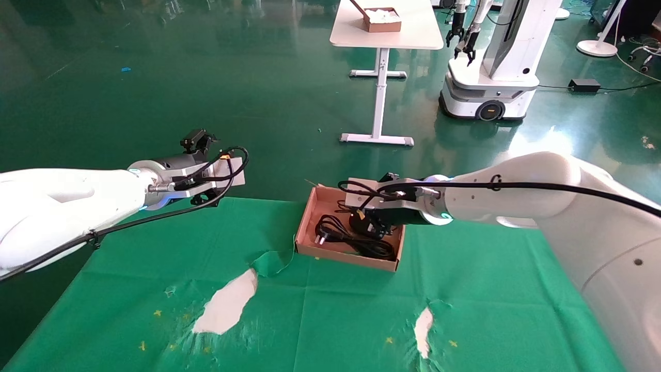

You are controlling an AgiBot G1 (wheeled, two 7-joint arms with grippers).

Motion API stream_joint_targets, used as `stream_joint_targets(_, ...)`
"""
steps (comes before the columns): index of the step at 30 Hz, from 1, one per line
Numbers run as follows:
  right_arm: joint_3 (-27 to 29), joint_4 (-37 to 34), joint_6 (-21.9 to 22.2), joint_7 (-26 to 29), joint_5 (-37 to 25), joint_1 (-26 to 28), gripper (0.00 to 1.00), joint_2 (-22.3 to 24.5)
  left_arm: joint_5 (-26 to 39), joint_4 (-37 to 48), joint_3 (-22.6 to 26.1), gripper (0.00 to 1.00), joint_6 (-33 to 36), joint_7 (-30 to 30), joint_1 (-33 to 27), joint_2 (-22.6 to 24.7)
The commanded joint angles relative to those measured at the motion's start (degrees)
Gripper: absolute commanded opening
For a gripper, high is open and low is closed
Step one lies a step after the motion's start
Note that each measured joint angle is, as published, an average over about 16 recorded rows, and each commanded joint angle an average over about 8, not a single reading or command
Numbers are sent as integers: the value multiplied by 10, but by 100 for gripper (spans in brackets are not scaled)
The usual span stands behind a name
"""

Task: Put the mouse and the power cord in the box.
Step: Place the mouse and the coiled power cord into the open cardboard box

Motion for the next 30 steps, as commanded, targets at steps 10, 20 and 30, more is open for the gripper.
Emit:
stream_joint_targets(10,15,28,-22,6,23,-12,100,20,-6,3,0,100,-2,3,0,2)
stream_joint_targets(20,61,105,-84,27,129,-69,100,90,-6,3,0,100,-2,3,0,2)
stream_joint_targets(30,108,186,-149,50,240,-129,100,162,-6,3,0,100,-2,3,0,2)
